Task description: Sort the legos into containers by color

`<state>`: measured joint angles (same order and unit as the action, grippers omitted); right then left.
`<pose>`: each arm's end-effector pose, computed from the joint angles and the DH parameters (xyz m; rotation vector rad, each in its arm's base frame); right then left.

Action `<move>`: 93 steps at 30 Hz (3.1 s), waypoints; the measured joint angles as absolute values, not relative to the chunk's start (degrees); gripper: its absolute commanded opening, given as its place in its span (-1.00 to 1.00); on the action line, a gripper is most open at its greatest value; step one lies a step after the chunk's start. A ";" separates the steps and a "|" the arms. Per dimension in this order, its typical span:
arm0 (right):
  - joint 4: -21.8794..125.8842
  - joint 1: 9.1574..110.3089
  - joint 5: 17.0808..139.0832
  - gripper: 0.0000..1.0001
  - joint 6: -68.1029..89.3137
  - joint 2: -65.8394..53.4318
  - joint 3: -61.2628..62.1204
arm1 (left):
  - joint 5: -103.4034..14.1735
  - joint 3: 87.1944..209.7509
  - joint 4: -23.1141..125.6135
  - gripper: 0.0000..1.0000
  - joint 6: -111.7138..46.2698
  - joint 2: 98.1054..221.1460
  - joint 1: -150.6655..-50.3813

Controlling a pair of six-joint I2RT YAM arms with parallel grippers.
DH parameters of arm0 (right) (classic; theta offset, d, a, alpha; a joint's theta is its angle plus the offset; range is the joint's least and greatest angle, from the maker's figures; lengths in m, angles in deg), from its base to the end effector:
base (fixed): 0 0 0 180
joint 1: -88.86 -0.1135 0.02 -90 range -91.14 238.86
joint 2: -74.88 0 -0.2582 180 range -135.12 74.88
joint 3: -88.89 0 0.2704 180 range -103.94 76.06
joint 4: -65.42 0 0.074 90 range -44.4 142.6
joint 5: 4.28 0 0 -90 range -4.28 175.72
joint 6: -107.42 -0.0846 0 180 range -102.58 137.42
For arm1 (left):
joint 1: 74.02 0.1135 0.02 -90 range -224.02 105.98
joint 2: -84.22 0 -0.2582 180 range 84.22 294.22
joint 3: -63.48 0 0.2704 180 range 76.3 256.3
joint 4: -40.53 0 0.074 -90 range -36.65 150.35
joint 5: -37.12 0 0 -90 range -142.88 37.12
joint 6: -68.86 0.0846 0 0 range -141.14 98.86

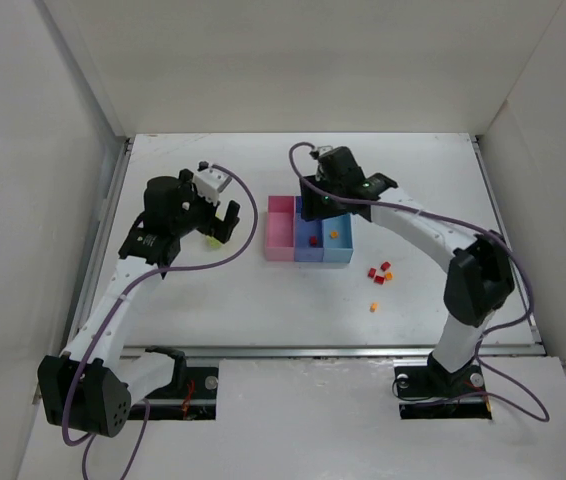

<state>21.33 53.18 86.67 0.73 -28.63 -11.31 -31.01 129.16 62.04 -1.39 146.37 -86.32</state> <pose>0.3725 0.2658 0.2322 -0.3943 2.4054 0.4012 0.3004 -0.0978 0.3114 0.7612 1.7081 -0.2696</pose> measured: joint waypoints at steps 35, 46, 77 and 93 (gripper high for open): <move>12.61 72.65 85.67 0.53 -9.30 -10.33 2.74 | -47.23 125.14 67.57 0.98 22.63 158.70 -88.22; 12.52 78.38 85.17 0.25 -13.93 -14.92 12.95 | -46.24 129.08 69.76 0.94 17.18 158.68 -88.20; 19.74 78.29 84.29 -0.06 -16.43 -19.12 20.86 | -20.54 132.36 73.78 0.56 14.41 149.82 -92.70; 20.89 78.29 84.40 -1.00 -16.91 -19.32 20.97 | -22.72 132.38 73.78 0.56 13.88 149.82 -92.72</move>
